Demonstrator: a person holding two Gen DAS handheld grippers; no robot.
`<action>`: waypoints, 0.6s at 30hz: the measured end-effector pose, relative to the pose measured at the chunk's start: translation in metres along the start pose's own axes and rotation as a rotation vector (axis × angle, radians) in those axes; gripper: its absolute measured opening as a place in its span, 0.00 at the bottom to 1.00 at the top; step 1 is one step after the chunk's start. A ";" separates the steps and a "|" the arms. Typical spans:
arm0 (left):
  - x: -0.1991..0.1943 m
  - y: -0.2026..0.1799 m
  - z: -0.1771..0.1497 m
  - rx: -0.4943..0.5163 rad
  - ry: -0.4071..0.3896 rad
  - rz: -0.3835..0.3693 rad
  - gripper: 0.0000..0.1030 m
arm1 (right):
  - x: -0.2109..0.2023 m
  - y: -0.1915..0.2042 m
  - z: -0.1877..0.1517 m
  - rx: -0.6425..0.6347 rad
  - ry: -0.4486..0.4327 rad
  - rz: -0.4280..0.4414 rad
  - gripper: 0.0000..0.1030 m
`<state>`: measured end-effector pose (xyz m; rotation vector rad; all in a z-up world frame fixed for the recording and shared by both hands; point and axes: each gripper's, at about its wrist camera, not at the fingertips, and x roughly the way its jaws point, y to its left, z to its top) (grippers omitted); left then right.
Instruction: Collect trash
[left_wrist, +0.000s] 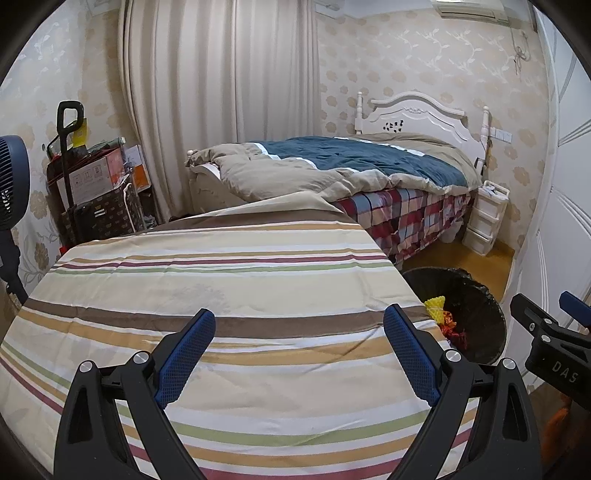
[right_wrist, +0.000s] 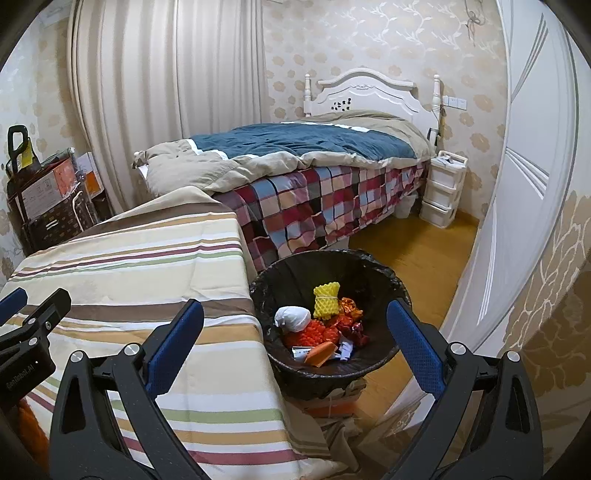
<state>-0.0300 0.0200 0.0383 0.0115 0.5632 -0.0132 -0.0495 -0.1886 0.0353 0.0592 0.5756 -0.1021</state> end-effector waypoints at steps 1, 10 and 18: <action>-0.002 0.000 -0.001 0.000 -0.002 -0.001 0.89 | 0.000 0.000 0.000 -0.001 0.000 0.001 0.94; -0.005 -0.001 -0.002 -0.001 -0.006 -0.007 0.89 | 0.000 0.001 0.000 0.001 0.001 -0.002 0.94; -0.005 -0.002 -0.002 -0.001 -0.006 -0.008 0.89 | -0.002 0.000 -0.001 0.001 0.001 -0.001 0.94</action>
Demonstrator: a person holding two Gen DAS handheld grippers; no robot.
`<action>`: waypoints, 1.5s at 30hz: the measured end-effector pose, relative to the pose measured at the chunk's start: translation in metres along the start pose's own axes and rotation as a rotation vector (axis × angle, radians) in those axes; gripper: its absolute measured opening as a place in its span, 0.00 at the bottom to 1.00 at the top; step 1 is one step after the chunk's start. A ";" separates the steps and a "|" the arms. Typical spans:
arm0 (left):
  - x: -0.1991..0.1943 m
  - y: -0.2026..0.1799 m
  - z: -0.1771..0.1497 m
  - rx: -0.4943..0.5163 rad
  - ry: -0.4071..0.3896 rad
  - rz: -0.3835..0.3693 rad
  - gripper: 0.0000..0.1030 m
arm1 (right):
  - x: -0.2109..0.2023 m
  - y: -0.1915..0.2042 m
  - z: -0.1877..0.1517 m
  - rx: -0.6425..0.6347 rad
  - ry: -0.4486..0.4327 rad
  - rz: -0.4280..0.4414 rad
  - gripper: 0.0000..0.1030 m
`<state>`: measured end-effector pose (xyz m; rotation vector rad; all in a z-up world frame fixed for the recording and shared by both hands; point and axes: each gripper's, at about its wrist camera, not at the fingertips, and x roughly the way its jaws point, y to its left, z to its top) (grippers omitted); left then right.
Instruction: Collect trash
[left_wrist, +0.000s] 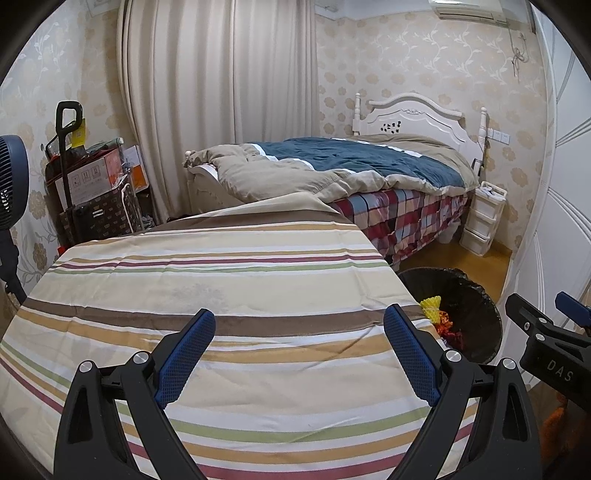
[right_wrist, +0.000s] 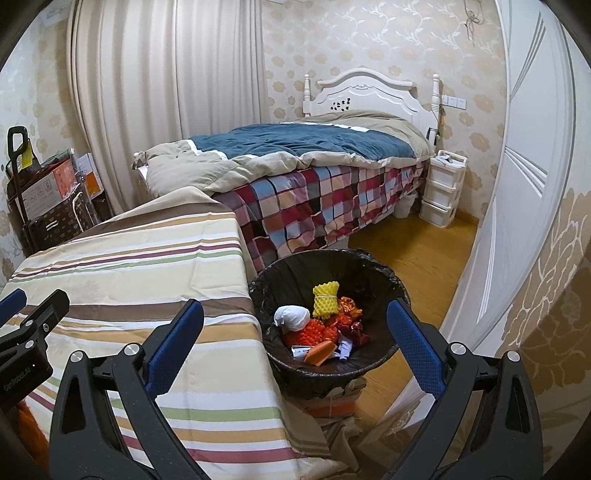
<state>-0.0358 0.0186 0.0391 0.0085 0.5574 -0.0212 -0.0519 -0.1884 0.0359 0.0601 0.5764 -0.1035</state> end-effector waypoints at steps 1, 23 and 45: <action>0.000 0.000 0.000 0.000 0.000 0.001 0.89 | 0.000 0.000 0.000 0.000 0.000 -0.001 0.94; 0.000 -0.002 -0.002 0.001 0.003 -0.002 0.89 | 0.000 0.000 0.000 0.000 0.001 0.000 0.94; -0.003 -0.012 -0.005 0.002 -0.005 -0.006 0.89 | 0.000 -0.001 0.000 0.001 0.001 0.001 0.94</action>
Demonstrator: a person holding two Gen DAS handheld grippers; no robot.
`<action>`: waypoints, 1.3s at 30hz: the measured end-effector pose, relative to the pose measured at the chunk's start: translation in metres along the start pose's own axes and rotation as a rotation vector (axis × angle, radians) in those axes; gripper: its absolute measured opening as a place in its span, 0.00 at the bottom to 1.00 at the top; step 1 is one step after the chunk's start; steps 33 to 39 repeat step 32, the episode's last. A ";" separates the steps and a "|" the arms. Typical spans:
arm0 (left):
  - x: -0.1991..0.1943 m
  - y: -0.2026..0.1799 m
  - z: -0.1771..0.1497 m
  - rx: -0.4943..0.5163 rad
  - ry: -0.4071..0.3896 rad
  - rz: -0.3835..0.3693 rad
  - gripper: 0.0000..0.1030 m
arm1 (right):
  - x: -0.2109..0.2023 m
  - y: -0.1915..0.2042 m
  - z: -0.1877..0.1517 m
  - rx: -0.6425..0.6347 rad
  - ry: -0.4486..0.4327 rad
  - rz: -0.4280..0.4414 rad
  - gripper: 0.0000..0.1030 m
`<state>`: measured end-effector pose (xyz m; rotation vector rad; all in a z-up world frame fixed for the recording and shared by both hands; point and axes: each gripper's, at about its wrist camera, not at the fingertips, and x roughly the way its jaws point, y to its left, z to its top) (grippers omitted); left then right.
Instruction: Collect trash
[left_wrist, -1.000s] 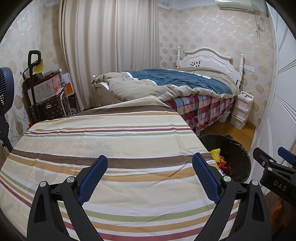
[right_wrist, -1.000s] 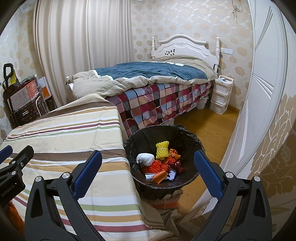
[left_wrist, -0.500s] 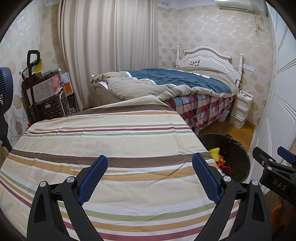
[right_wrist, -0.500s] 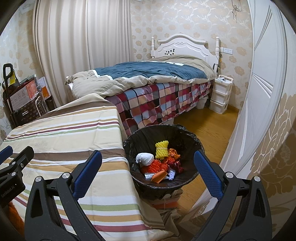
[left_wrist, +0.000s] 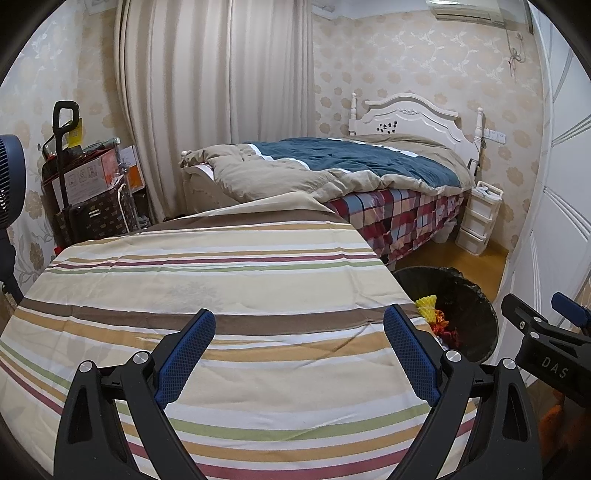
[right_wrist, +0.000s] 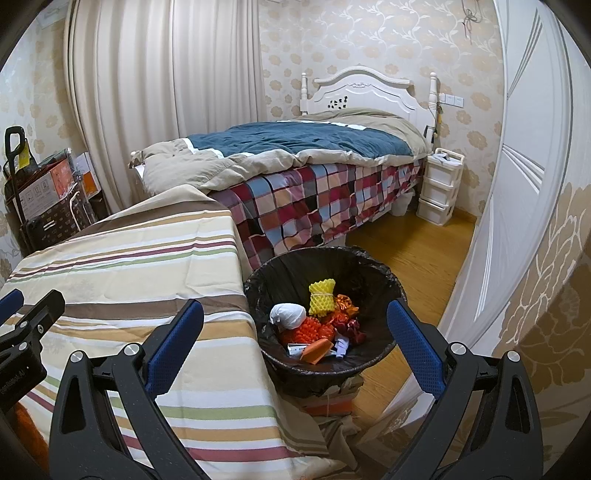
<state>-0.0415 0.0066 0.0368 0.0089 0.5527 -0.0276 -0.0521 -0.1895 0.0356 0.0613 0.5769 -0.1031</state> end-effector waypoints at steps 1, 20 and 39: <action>0.000 0.000 -0.001 0.000 -0.001 0.001 0.89 | 0.000 0.000 0.000 0.000 0.000 0.000 0.94; 0.000 -0.006 -0.001 0.039 -0.010 -0.015 0.89 | 0.000 0.000 0.000 0.000 0.001 0.000 0.94; 0.018 0.013 0.000 0.007 0.050 0.021 0.89 | 0.001 0.003 -0.010 -0.014 0.018 0.018 0.94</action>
